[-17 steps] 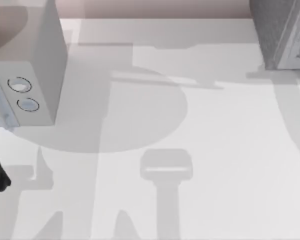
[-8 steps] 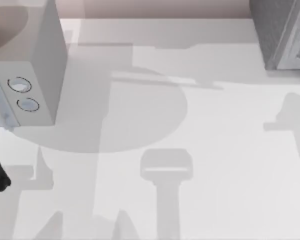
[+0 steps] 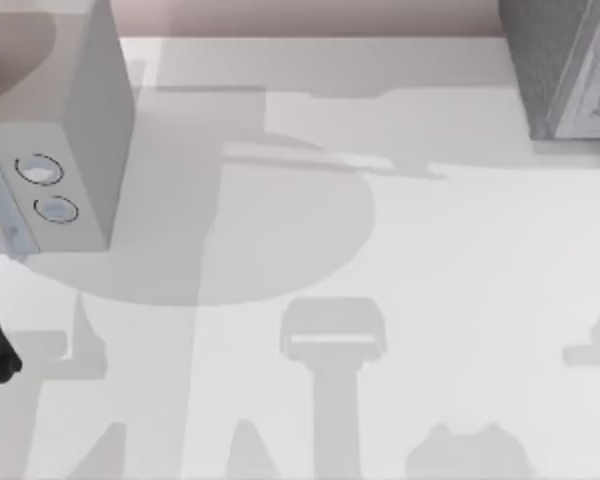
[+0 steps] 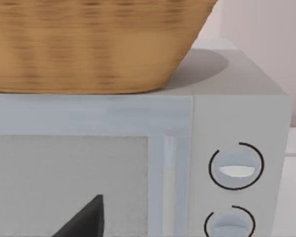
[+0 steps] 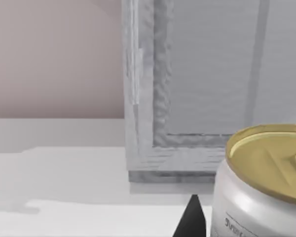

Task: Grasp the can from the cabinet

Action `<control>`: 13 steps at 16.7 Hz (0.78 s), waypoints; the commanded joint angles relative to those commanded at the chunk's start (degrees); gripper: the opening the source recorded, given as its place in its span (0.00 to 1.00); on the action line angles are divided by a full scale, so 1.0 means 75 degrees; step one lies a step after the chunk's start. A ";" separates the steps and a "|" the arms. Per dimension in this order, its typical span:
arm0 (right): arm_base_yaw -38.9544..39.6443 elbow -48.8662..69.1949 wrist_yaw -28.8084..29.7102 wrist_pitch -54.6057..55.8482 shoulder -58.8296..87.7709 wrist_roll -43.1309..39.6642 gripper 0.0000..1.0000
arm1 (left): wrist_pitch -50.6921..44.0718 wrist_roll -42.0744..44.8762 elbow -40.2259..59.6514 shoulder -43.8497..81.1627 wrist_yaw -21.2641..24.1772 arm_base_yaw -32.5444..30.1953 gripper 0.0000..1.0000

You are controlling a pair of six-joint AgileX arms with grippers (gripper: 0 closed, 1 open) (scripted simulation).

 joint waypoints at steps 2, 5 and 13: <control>-0.0059 -0.0704 -0.0076 0.0280 -0.0642 -0.0009 0.00 | 0.0000 0.0000 0.0000 0.0000 0.0000 0.0000 1.00; -0.0100 -0.1141 -0.0130 0.0481 -0.1062 -0.0015 0.00 | 0.0000 0.0000 0.0000 0.0000 0.0000 0.0000 1.00; -0.0173 -0.0976 -0.0325 0.0874 -0.0578 0.0021 0.00 | 0.0000 0.0000 0.0000 0.0000 0.0000 0.0000 1.00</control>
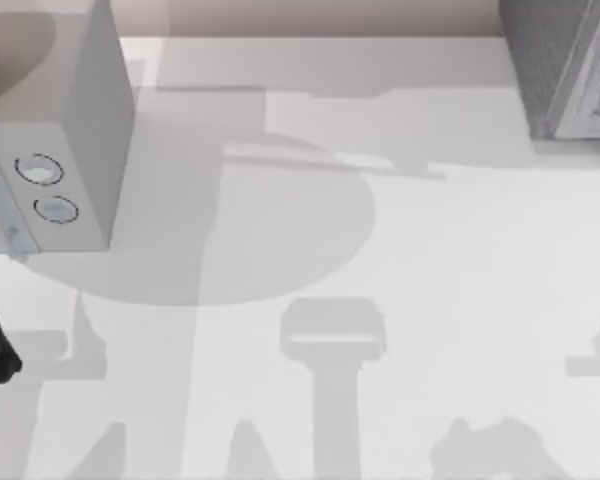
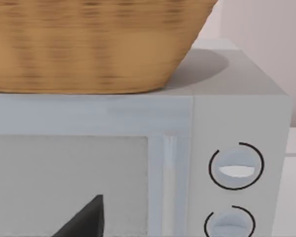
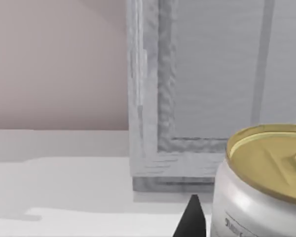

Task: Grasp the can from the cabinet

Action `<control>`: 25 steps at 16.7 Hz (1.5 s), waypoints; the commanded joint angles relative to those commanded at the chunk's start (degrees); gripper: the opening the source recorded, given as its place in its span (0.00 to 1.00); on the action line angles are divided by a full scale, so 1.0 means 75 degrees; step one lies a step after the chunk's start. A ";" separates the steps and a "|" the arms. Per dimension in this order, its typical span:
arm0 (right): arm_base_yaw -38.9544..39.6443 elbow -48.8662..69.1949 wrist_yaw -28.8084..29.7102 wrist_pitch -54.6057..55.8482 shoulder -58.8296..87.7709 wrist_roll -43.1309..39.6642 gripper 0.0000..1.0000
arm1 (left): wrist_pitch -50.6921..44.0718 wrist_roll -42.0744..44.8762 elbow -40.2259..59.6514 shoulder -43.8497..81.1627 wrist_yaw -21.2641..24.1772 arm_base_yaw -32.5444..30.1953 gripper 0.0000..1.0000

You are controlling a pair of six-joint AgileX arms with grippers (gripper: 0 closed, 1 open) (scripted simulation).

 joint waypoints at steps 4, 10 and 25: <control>-0.0302 0.0528 -0.0723 0.1317 0.1627 0.0063 0.00 | 0.0000 0.0000 0.0000 0.0000 0.0000 0.0000 1.00; -0.1014 0.1681 -0.2646 0.4309 0.5694 0.0161 0.00 | 0.0000 0.0000 0.0000 0.0000 0.0000 0.0000 1.00; -0.2977 0.4602 -0.8169 1.1635 1.6061 0.0216 0.00 | 0.0000 0.0000 0.0000 0.0000 0.0000 0.0000 1.00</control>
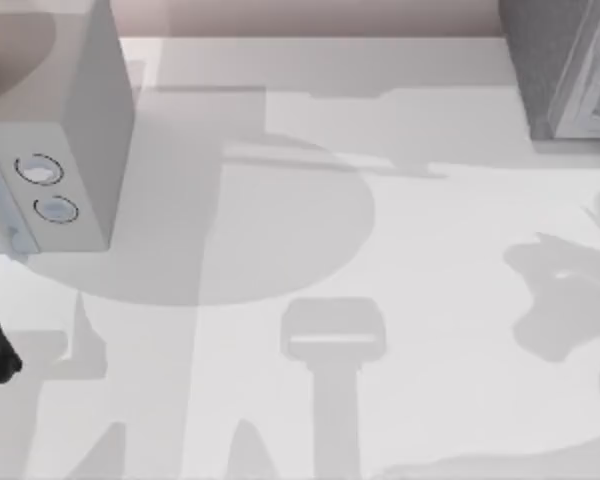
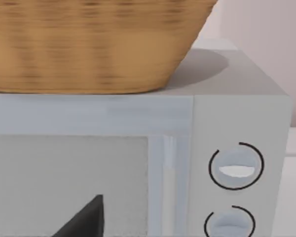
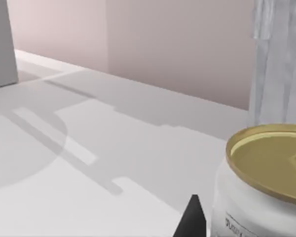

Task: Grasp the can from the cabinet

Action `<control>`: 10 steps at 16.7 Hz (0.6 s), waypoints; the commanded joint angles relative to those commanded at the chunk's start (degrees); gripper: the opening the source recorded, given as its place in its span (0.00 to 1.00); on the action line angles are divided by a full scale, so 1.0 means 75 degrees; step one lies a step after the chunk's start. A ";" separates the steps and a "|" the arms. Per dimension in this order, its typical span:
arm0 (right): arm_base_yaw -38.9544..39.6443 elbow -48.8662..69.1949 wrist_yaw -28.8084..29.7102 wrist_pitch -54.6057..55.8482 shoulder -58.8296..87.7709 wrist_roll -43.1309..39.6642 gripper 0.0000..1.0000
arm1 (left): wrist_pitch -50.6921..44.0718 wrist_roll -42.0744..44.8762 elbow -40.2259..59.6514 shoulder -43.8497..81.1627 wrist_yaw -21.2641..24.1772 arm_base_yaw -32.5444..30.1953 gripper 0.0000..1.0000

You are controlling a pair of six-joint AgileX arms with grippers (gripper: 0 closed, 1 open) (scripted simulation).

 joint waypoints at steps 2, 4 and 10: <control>-0.0145 0.0181 -0.0363 0.0435 0.0637 -0.0007 0.00 | 0.0000 0.0000 0.0000 0.0000 0.0000 0.0000 1.00; -0.0218 0.0269 -0.0544 0.0644 0.0944 -0.0011 0.00 | 0.0000 0.0000 0.0000 0.0000 0.0000 0.0000 1.00; -0.0165 0.0275 -0.0527 0.0648 0.0988 -0.0006 0.00 | 0.0000 0.0000 0.0000 0.0000 0.0000 0.0000 1.00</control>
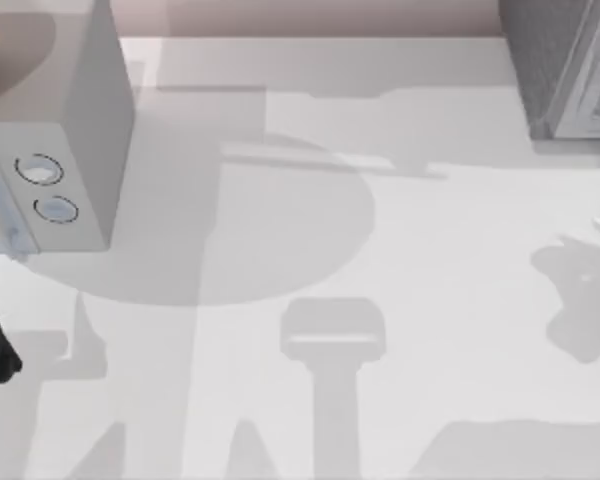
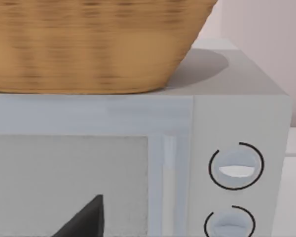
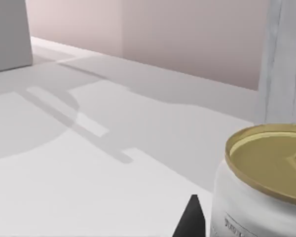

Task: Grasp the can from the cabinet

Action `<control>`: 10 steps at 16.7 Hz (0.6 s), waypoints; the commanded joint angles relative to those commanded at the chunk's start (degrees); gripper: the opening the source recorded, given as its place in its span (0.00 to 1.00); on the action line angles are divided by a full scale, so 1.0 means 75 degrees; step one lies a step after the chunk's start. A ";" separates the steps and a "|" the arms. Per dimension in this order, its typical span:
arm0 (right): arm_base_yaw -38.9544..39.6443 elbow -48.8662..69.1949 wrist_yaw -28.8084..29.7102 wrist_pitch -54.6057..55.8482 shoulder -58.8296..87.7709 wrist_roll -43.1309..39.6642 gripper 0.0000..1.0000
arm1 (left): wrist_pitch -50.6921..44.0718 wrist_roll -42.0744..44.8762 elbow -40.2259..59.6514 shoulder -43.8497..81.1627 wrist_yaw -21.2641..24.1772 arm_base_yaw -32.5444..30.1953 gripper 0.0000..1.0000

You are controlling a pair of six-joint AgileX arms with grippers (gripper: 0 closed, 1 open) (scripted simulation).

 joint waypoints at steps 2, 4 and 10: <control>0.0182 0.0145 0.0196 -0.0034 0.0099 -0.0022 0.00 | 0.0000 0.0000 0.0000 0.0000 0.0000 0.0000 1.00; 0.0400 0.0307 0.0423 -0.0084 0.0225 -0.0041 0.00 | 0.0000 0.0000 0.0000 0.0000 0.0000 0.0000 1.00; 0.0471 0.0360 0.0497 -0.0102 0.0267 -0.0047 0.15 | 0.0000 0.0000 0.0000 0.0000 0.0000 0.0000 1.00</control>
